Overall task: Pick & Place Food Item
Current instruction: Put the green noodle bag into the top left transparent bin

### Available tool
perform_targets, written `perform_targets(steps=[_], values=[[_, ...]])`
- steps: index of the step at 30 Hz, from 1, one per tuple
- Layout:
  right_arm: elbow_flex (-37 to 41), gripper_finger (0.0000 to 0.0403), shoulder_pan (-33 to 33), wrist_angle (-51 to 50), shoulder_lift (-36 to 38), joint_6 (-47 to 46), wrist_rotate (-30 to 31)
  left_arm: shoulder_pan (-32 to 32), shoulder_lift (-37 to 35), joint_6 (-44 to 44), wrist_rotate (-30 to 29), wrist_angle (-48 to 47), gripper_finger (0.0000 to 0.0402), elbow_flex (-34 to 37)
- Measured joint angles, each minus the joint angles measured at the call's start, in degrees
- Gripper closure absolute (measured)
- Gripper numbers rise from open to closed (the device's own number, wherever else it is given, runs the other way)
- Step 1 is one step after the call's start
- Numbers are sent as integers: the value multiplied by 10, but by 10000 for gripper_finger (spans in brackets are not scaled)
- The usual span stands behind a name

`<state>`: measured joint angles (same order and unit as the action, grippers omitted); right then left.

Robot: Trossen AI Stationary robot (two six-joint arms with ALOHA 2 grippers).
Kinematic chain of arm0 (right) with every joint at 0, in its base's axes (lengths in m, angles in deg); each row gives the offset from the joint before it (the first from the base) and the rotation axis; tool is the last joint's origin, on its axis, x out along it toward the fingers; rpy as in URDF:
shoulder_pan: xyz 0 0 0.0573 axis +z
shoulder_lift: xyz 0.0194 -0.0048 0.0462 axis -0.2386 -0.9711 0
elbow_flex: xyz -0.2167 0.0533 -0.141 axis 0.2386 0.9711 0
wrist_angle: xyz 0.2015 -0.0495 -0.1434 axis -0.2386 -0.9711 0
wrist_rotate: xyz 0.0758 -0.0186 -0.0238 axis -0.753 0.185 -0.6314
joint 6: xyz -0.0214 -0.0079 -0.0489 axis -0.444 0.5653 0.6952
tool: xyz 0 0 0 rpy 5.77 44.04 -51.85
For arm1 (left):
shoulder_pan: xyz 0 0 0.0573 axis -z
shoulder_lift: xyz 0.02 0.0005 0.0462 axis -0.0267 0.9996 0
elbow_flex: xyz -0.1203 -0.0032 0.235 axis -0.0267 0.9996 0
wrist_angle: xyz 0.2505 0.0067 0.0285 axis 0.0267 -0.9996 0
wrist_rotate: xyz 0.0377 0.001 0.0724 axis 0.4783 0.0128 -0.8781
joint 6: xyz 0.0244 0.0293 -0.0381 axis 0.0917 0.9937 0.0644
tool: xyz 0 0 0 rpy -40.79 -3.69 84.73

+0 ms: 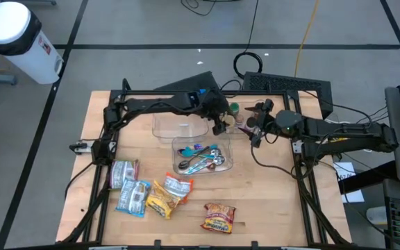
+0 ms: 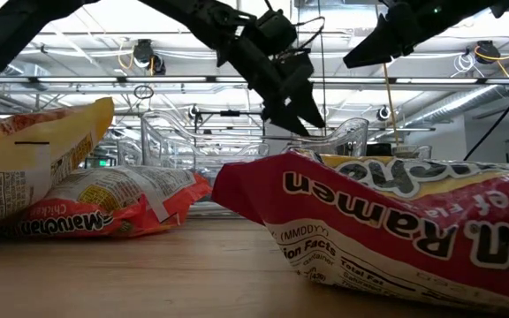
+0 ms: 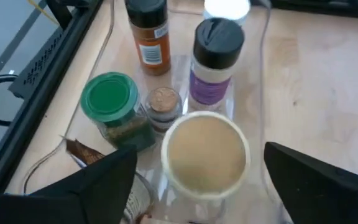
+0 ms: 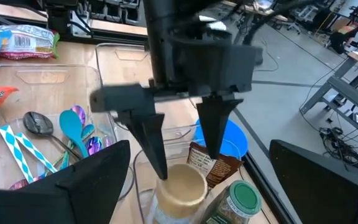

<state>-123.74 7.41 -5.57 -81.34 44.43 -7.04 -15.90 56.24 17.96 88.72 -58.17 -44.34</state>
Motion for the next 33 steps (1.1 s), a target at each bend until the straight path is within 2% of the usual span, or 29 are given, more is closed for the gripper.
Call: perform_targets(steps=[5, 11, 14, 17, 21, 23, 28, 33], values=[[0, 24, 1, -3, 0, -14, 0, 0, -64, -19, 1, -60, 74, 0], [0, 24, 1, -23, 7, -37, -1, 6, -186, 6, 20, -238, 90, 0], [0, 24, 2, -44, 14, -63, -3, 19, -252, 23, 30, -287, 91, 16], [0, 24, 2, -67, 20, -104, -32, 29, -330, 0, 27, -276, 92, 90], [0, 24, 14, -82, 22, -158, -92, 47, -451, -72, -1, -219, 92, 244], [0, 24, 34, -80, 22, -158, -103, 59, -510, -124, -34, -183, 92, 324], [0, 24, 93, -63, 25, -132, -71, 86, -652, -243, -128, -125, 92, 497], [0, 24, 153, -60, 27, -144, -34, 107, -768, -378, -151, -111, 92, 620]])
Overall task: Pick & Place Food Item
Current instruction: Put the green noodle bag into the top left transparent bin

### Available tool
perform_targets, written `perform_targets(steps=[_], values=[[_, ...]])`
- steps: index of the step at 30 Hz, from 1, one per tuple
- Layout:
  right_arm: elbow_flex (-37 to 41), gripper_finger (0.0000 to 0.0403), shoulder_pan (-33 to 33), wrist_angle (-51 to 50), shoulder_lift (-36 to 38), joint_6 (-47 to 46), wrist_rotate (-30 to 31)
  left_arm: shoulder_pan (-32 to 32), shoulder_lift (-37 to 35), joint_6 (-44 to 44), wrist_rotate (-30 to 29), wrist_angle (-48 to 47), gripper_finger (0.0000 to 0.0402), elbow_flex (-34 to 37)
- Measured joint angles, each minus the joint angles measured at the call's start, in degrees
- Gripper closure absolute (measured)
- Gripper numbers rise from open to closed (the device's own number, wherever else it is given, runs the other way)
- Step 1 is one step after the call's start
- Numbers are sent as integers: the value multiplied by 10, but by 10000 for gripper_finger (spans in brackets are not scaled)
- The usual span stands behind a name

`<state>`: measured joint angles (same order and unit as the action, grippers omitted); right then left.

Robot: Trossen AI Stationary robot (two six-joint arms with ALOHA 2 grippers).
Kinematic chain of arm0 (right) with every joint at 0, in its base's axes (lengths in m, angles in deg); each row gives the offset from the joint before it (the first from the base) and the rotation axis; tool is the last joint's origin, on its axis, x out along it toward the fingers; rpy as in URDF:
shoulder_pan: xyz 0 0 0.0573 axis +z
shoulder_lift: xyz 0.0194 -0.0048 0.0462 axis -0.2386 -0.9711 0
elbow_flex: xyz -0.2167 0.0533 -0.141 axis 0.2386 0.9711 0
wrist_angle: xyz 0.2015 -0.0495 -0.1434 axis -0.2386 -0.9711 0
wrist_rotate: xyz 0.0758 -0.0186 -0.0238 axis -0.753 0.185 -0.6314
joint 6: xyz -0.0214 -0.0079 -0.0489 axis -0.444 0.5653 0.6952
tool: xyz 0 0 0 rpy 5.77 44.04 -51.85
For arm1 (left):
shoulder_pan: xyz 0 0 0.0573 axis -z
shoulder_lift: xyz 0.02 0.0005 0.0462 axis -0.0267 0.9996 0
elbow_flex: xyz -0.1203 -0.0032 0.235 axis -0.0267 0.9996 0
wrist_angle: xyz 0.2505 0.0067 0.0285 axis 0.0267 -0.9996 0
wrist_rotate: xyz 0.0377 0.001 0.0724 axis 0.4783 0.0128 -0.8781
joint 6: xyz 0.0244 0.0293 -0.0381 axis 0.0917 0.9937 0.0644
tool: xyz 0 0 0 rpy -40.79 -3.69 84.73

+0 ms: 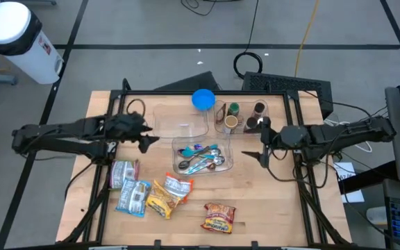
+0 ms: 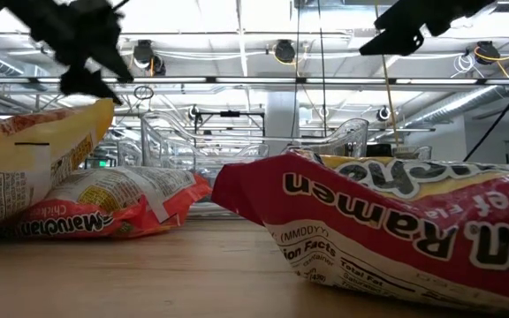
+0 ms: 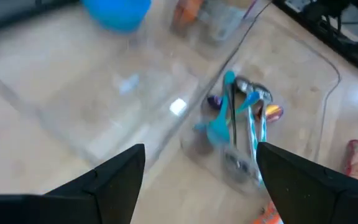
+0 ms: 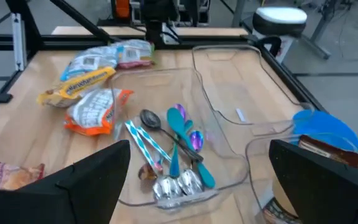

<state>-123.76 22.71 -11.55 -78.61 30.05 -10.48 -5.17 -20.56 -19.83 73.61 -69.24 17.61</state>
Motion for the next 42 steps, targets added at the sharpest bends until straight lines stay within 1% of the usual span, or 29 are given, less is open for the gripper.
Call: perform_targets(steps=[4, 7, 11, 13, 15, 18, 21, 24, 27, 29, 31, 33, 36, 38, 39, 42], values=[[0, 24, 49, 0, 0, -9, 33, 17, -45, -113, 13, 19, 92, 72], [0, 24, 80, 0, -1, -11, 66, 30, -49, -189, 38, 16, 92, 117], [0, 24, 106, 0, -1, -11, 99, 44, -39, -264, 87, 16, 91, 168], [0, 24, 111, 0, -1, -11, 99, 50, -39, -285, 121, 14, 91, 192], [0, 24, 114, 0, -1, -11, 99, 57, -35, -295, 143, 16, 91, 209], [0, 24, 115, 0, -4, -9, 99, 64, -33, -310, 150, 13, 91, 234], [14, 24, 114, 21, -3, 5, 100, 65, -33, -309, 148, 9, 91, 245], [32, 24, 113, 47, -4, 34, 100, 59, -33, -292, 133, -4, 92, 245], [51, 24, 113, 97, -4, 71, 117, 48, -33, -230, 116, 22, 92, 244], [63, 24, 113, 125, -4, 90, 134, 44, -33, -183, 121, 39, 92, 226], [67, 24, 113, 144, -4, 103, 152, 46, -33, -143, 123, 33, 92, 195], [71, 24, 113, 161, -3, 115, 161, 54, -24, -114, 113, -13, 92, 156], [74, 24, 113, 175, -4, 130, 159, 70, 8, -103, 74, -149, 92, 90], [74, 24, 113, 184, -3, 137, 159, 82, 42, -118, 56, -230, 92, 60], [74, 24, 113, 187, -3, 139, 159, 89, 60, -128, 53, -252, 92, 50], [74, 24, 113, 191, -3, 140, 159, 109, 109, -169, 71, -249, 92, 46]])
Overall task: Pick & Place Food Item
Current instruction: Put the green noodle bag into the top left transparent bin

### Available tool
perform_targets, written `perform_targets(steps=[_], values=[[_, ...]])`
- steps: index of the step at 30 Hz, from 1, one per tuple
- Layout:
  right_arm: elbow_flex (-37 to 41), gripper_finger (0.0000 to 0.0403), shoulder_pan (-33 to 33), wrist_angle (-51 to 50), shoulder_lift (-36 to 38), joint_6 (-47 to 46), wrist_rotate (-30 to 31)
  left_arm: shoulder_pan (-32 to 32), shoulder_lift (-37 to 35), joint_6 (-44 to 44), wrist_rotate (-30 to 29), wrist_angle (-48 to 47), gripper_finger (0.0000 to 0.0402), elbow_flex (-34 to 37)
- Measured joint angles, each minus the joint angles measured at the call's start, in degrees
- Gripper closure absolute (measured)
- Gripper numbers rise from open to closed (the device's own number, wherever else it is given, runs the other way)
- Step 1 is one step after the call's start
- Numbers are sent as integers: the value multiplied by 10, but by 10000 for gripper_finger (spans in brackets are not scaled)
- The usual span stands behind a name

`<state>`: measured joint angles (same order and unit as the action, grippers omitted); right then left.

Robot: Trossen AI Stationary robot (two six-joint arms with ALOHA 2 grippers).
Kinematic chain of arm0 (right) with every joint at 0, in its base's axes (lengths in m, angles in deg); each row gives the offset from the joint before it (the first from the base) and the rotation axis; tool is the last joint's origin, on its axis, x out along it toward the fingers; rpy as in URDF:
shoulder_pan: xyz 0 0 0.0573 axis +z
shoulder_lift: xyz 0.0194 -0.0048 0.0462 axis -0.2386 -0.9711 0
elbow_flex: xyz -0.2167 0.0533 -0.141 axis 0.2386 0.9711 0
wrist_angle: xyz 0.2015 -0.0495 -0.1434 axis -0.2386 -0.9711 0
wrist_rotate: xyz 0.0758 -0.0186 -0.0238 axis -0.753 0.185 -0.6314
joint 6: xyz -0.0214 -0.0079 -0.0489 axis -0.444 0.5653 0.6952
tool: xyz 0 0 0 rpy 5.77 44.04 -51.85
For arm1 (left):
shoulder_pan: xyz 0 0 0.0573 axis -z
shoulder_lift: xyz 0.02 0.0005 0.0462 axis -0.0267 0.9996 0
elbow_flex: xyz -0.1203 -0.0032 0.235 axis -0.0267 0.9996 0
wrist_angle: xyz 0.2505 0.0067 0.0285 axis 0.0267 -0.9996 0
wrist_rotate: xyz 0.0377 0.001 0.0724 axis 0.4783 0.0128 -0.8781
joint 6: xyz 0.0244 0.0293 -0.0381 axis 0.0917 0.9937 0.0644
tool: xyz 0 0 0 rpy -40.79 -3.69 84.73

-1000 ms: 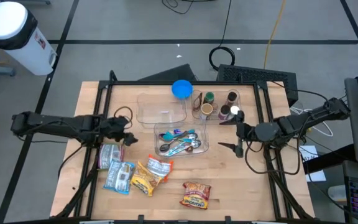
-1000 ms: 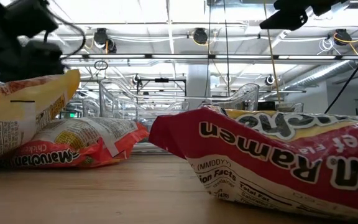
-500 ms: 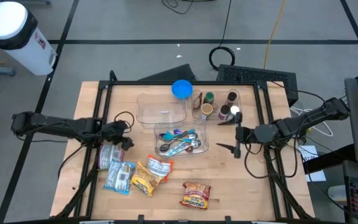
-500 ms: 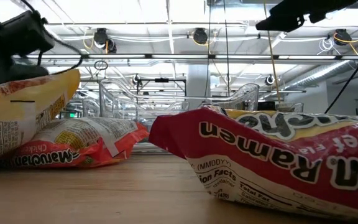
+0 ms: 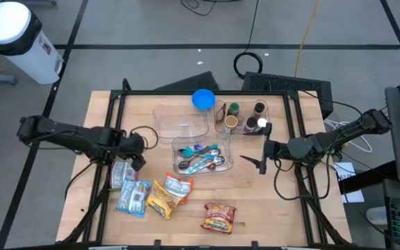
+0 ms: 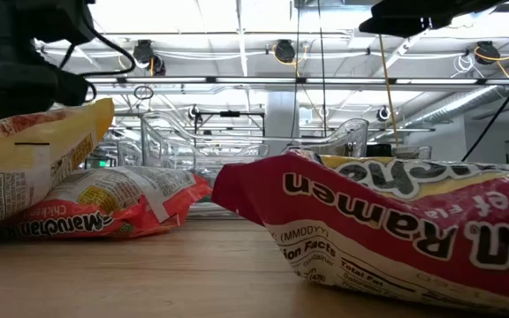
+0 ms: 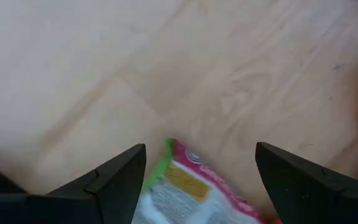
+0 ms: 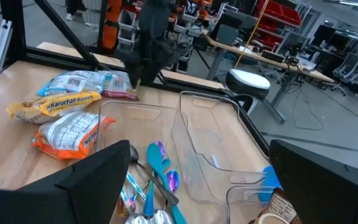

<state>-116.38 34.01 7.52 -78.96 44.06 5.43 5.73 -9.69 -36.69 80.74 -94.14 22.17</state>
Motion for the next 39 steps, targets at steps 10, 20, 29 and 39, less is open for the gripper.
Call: perform_targets(steps=[10, 20, 29, 39], values=[[0, 24, 0, -1, 0, 2, 0, 26, 151, -181, 43, 5, 92, 5], [0, 23, 0, -1, 0, 1, 0, 30, 234, -245, 98, 30, 106, 3], [0, 23, 0, -1, 0, 0, 0, 30, 239, -276, 100, 51, 252, 2], [0, 23, 0, 3, 0, 0, 0, -1, 237, -168, -12, 41, 393, -49]])
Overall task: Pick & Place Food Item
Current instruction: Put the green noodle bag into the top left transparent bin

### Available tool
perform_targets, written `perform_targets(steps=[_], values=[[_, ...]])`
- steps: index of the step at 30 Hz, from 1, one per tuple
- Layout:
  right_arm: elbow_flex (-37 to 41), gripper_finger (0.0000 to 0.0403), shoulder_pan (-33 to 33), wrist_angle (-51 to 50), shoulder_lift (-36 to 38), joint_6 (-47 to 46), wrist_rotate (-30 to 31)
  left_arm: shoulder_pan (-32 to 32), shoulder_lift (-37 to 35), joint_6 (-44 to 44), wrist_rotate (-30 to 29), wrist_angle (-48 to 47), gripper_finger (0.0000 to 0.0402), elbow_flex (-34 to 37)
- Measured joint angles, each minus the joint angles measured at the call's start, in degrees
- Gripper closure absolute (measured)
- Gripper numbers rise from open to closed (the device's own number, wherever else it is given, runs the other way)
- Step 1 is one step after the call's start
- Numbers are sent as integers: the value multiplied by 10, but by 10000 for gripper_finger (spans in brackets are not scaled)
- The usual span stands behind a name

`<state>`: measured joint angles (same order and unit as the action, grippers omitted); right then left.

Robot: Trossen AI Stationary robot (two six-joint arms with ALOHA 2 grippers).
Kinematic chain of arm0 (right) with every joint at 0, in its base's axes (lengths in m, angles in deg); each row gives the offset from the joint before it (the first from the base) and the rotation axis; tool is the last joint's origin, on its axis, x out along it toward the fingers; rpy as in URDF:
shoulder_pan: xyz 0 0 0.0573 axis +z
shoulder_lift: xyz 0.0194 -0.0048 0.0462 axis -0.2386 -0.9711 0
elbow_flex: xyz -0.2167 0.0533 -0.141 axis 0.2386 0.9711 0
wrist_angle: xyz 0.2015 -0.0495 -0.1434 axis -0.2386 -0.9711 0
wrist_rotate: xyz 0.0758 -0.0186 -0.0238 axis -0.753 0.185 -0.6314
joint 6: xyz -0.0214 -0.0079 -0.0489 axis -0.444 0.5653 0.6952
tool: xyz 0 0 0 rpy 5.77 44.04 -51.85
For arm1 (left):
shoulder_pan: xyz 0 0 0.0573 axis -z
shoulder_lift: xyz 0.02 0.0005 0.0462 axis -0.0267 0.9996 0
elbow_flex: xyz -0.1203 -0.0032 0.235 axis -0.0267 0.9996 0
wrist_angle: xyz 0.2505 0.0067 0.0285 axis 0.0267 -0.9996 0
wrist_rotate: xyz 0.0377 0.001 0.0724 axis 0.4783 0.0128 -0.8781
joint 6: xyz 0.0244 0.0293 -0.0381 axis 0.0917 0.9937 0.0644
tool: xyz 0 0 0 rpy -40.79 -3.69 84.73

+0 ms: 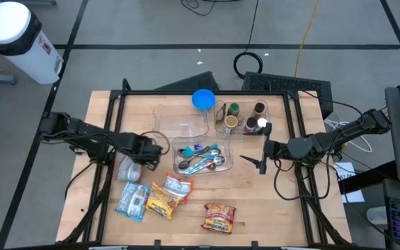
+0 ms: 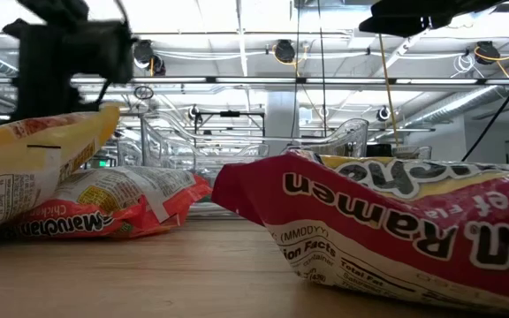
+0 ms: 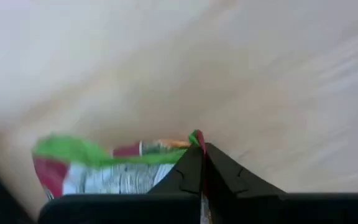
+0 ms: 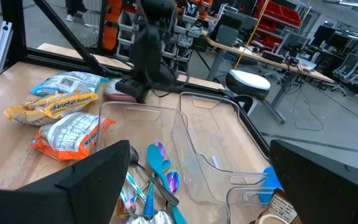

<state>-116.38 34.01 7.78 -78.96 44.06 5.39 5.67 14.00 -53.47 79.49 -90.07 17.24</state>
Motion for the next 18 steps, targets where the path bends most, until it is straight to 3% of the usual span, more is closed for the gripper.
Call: perform_targets(steps=[4, 13, 18], values=[[0, 23, 0, 1, 0, 0, 0, -20, -8, 70, -64, -26, 387, -72], [0, 23, 0, 1, 0, 0, 0, -41, -8, 208, -214, -164, 390, -320], [0, 23, 0, 0, 0, 0, 0, -42, -8, 280, -290, -188, 397, -431]])
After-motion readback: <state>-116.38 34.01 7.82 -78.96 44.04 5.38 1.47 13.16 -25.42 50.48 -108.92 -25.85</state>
